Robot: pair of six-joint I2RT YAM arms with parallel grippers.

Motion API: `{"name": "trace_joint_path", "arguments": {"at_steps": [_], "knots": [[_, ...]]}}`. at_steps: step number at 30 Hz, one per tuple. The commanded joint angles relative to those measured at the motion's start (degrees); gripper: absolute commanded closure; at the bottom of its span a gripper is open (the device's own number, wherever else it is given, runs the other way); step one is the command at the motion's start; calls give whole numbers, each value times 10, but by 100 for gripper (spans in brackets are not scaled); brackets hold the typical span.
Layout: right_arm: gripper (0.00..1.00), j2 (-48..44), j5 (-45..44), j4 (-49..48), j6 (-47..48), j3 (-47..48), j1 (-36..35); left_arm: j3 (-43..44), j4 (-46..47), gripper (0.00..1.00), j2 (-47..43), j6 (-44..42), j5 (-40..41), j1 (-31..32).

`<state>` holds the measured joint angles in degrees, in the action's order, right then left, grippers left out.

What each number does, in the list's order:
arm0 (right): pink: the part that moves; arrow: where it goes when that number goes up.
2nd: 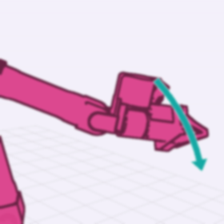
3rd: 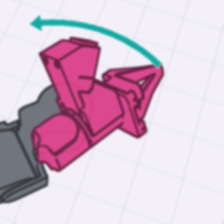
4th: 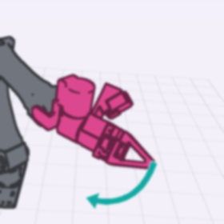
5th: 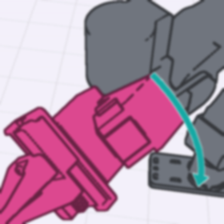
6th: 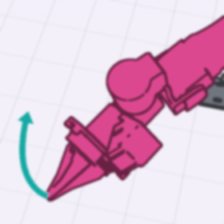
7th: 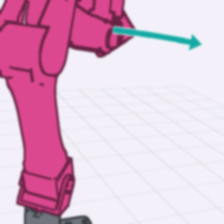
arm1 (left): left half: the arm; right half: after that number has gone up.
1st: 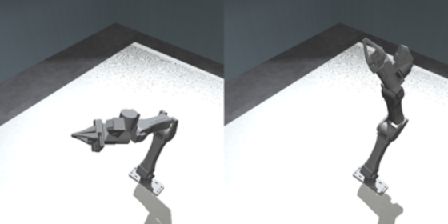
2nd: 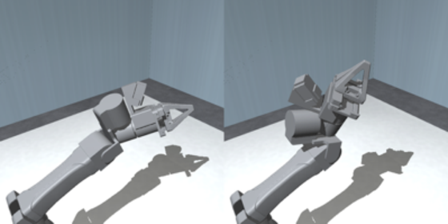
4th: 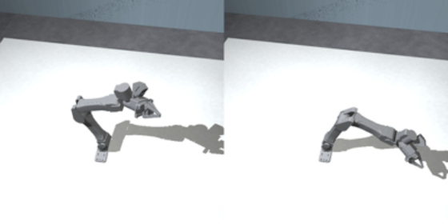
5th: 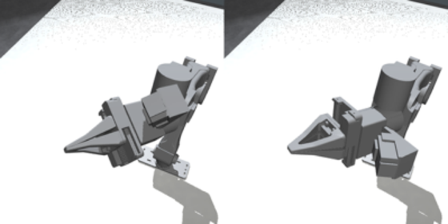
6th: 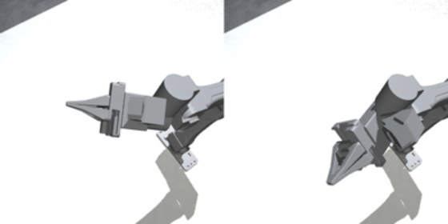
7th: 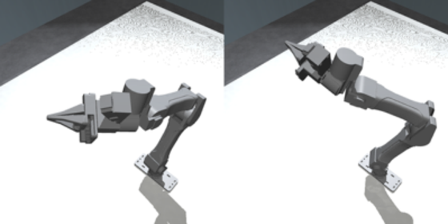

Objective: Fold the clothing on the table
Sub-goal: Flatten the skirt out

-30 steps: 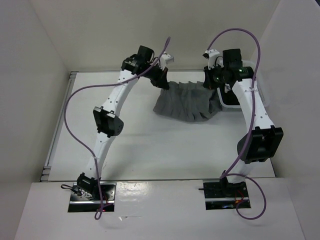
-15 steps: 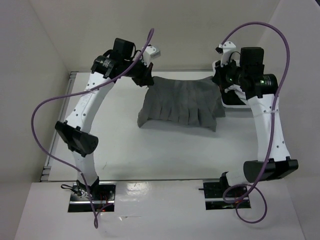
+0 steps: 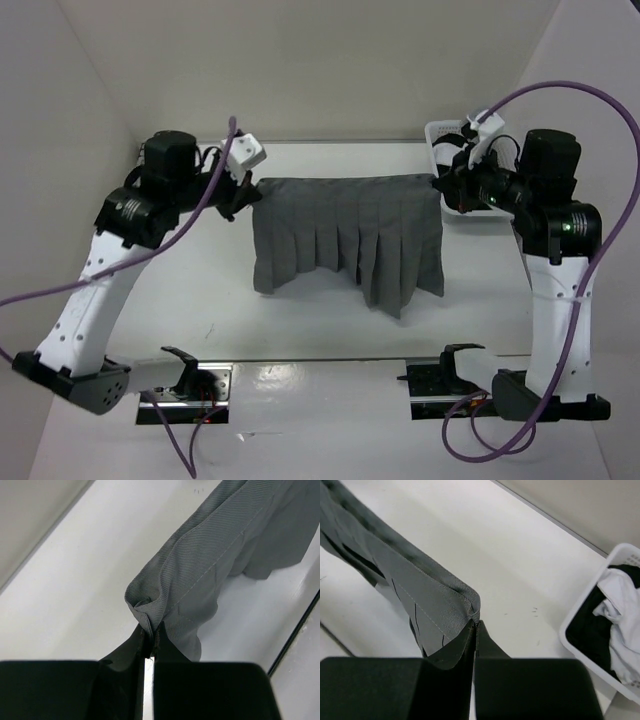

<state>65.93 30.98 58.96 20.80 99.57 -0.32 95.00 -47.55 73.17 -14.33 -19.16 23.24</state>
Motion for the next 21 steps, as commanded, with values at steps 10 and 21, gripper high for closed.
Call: {"name": "trace_joint_path", "arguments": {"at_steps": [10, 21], "knots": [[100, -122, 134, 46, 72, -64, 47, -121, 26, 100, -240, -41, -80, -123], [100, -107, 146, 40, 58, -52, 65, -138, 16, 100, -237, -36, -118, -152]]}}
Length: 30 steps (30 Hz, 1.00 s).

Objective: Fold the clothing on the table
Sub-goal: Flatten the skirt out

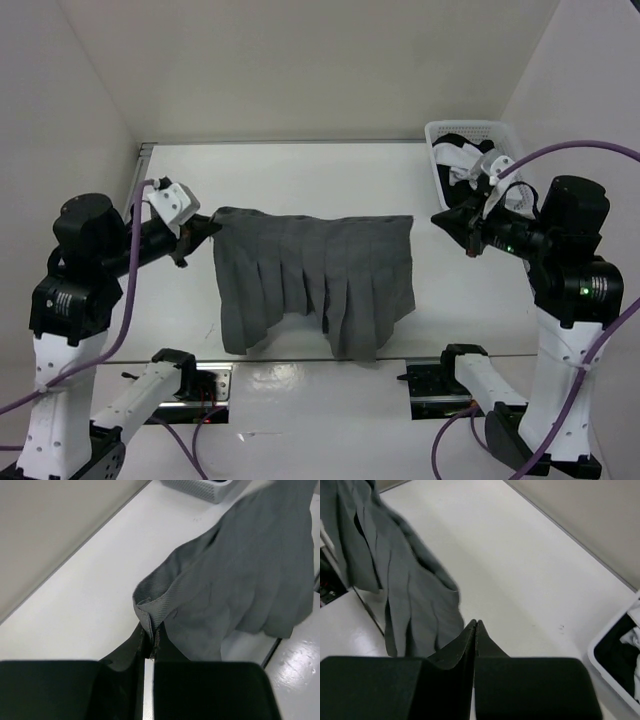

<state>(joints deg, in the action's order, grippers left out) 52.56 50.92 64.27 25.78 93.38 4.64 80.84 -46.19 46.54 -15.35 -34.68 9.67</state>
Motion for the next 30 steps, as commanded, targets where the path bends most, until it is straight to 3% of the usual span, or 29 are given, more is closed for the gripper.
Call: {"name": "trace_joint_path", "arguments": {"at_steps": [1, 8, 12, 21, 24, 27, 30], "knots": [[100, 35, -53, -13, 9, 10, 15, 9, 2, 100, 40, -21, 37, -17], [100, 144, -99, -37, -9, 13, 15, 9, 34, 100, 175, -20, 15, -17], [100, 220, -166, -49, -9, 44, -27, 14, 68, 100, 272, -27, 35, -17], [100, 404, -374, -111, -54, 19, -230, -25, 184, 100, 410, -6, 75, -22], [90, 462, -374, -143, -76, 28, -263, -39, 218, 100, 445, 9, 82, -42], [64, 538, -340, -143, -87, 73, -268, -39, 230, 100, 478, 14, 82, -59], [52, 585, -340, -173, -87, 87, -284, -51, 236, 100, 494, 19, 77, -66]]}}
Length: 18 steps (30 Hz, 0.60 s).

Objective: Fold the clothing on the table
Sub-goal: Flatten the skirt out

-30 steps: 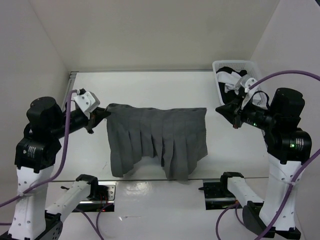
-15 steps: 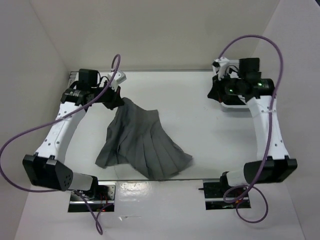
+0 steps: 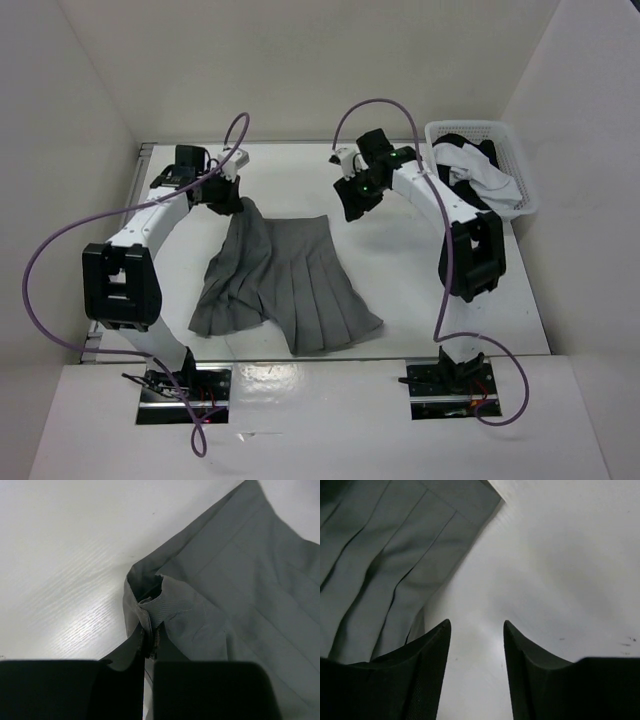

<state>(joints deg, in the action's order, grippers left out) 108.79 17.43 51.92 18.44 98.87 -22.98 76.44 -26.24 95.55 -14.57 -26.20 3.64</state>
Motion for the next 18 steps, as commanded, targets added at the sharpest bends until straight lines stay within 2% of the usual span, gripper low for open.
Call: {"name": "trace_joint_path", "arguments": {"at_steps": [1, 4, 12, 18], "knots": [[47, 31, -10, -59, -19, 33, -16, -14, 43, 100, 4, 11, -8, -6], [42, 58, -10, -89, -24, 27, -22, -21, 43, 100, -1, 11, -2, -6], [40, 133, 16, -134, -77, 27, -29, -32, 43, 100, -6, 29, 4, -17], [37, 179, -1, -155, -110, 76, -35, -44, 32, 100, -23, 34, 4, -28]]}}
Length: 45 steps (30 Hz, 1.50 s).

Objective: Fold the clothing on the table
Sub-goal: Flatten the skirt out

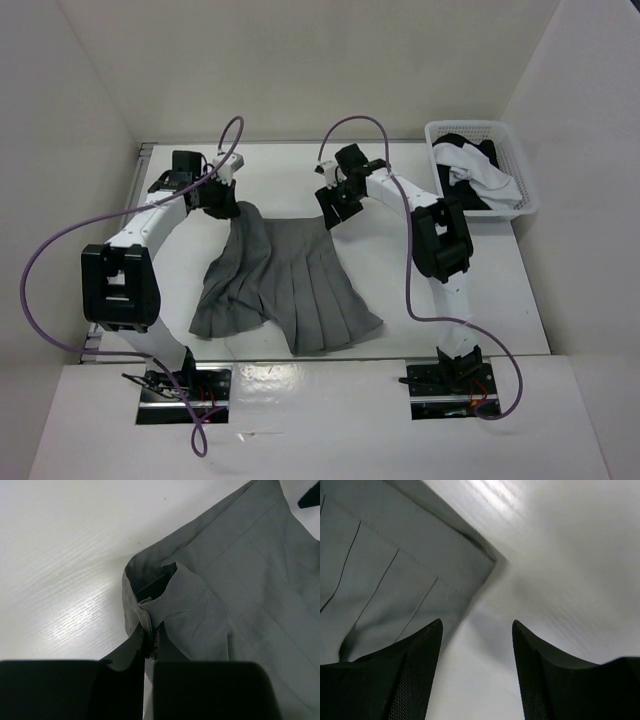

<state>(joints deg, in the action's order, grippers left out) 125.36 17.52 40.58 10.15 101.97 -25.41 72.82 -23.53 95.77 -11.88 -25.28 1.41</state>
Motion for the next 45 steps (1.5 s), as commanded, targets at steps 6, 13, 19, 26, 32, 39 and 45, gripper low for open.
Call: {"name": "trace_joint_path", "arguments": {"at_steps": [6, 13, 19, 26, 32, 39, 45], "knots": [[37, 58, 10, -36, -32, 82, -28, -31, 5, 100, -37, 12, -6, -17], [37, 75, 4, -30, -32, 95, -44, -37, 5, 100, -48, 12, -6, -27], [59, 81, -27, -36, -32, 89, -44, -43, 5, 100, -48, 12, -17, -27], [96, 98, -47, -36, -32, 89, -44, -43, 5, 100, -48, 12, -22, -27], [100, 89, -69, -30, -32, 94, -44, -43, -5, 100, -54, 12, -28, -27], [100, -54, -74, 18, -6, 136, -44, 34, -51, 100, -107, 1, -28, -22], [100, -142, -74, 68, 18, 184, -44, 132, -112, 100, -161, -10, -34, -17]]}}
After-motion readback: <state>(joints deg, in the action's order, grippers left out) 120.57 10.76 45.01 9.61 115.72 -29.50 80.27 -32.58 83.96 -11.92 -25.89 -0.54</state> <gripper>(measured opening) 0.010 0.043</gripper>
